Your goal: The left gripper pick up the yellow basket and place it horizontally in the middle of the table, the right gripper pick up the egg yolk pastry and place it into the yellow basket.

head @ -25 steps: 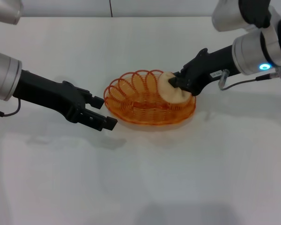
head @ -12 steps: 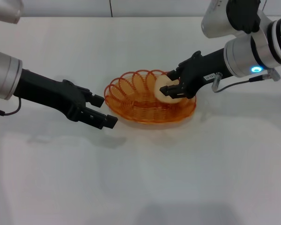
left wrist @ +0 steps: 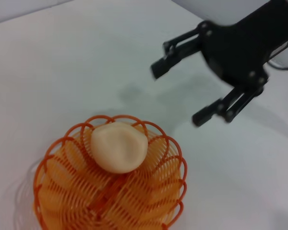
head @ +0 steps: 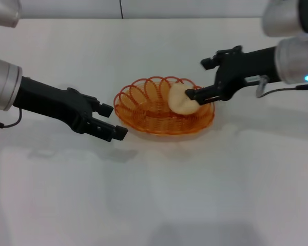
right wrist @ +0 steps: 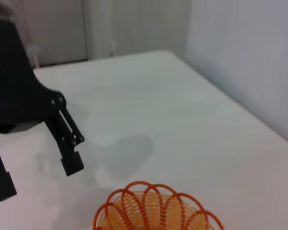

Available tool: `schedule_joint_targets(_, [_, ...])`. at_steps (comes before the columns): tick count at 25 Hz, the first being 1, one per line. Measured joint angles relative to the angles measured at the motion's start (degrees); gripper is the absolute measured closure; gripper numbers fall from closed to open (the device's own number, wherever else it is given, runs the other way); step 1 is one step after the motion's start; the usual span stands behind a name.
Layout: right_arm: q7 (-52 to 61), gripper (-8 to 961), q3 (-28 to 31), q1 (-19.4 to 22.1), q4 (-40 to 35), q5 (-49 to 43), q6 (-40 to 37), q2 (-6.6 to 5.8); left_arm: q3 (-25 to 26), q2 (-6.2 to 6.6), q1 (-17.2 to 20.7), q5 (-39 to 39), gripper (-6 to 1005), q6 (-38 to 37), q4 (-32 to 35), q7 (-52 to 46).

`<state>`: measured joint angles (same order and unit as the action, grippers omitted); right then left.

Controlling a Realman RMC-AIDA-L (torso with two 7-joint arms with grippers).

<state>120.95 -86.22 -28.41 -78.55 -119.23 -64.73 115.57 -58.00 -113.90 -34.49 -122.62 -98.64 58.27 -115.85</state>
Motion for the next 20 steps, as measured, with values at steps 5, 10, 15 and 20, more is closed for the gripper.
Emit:
schedule_joint_targets(5, [-5.12,143,3.19,6.67,-3.85,6.10,-1.53,-0.25,0.23,0.10,0.97,0.71,137,-0.37,0.00,1.43])
schedule_joint_targets(10, [-7.64,126,8.65,9.99,-4.94,7.99,-8.90,-0.27,0.26,0.13,1.41,0.97,137,-0.61,0.00,2.83])
schedule_joint_targets(15, [-11.98,130,13.53,11.43,-3.52,11.04,-17.05,-0.26,0.81,0.22,1.79,1.24,138,-1.30,0.00,4.57])
schedule_joint_targets(20, [-17.04,132,14.13,13.97,-3.02,13.42,-18.83,-0.26,0.87,0.62,2.28,2.42,138,-1.92,0.00,6.12])
